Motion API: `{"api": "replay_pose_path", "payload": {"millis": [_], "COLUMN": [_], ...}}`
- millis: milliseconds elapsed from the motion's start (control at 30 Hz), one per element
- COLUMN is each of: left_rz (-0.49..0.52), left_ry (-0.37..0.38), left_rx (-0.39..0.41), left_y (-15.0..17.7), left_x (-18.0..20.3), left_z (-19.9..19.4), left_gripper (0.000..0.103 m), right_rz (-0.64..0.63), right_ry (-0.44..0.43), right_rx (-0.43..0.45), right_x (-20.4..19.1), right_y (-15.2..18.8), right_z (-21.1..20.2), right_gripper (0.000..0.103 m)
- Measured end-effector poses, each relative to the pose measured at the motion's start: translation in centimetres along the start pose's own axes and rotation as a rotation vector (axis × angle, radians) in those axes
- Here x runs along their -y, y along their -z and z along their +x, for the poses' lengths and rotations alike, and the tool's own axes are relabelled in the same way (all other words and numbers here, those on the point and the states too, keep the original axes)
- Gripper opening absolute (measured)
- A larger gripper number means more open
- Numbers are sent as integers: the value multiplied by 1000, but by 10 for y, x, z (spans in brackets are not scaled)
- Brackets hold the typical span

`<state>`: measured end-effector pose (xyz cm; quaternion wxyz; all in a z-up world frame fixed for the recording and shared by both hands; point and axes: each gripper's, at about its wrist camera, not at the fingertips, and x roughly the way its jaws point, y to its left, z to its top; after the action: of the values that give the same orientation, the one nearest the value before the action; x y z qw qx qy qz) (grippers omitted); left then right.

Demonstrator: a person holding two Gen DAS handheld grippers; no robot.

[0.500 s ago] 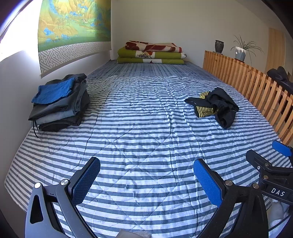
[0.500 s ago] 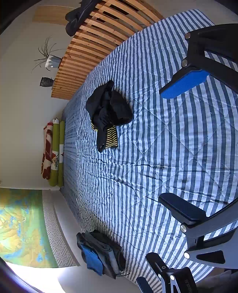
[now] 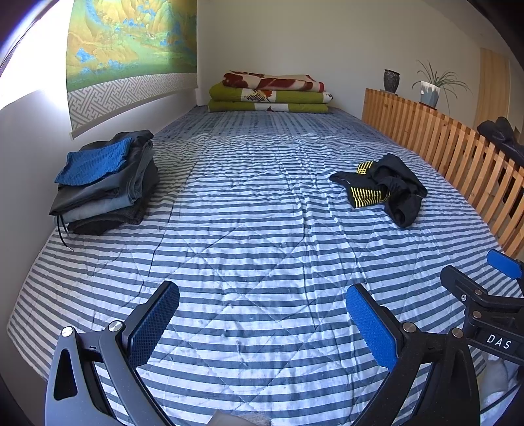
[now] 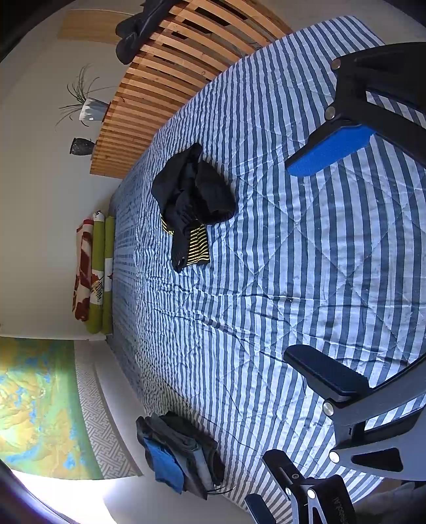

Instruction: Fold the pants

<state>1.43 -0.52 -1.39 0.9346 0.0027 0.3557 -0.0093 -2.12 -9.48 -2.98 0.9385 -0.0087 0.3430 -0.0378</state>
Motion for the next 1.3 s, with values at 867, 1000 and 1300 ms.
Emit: {"api": "replay_pose_path", "payload": {"millis": [867,1000,1300], "left_rz": [7,9,9], "left_ry": [-7,-8,-8], "left_rx": [0,1,-2], "left_y": [2,2,1], "left_x": [3,2,2], "left_z": [3,3,3], "left_gripper": [103,103,103], "right_rz": [3,4,5], "right_ry": [1,0,-1], "right_rx": [-4,-5,-7], "right_x": [3,3,3], "right_y": [0,0,1], "right_z": [1,1,1], "right_gripper": [101,101,101]}}
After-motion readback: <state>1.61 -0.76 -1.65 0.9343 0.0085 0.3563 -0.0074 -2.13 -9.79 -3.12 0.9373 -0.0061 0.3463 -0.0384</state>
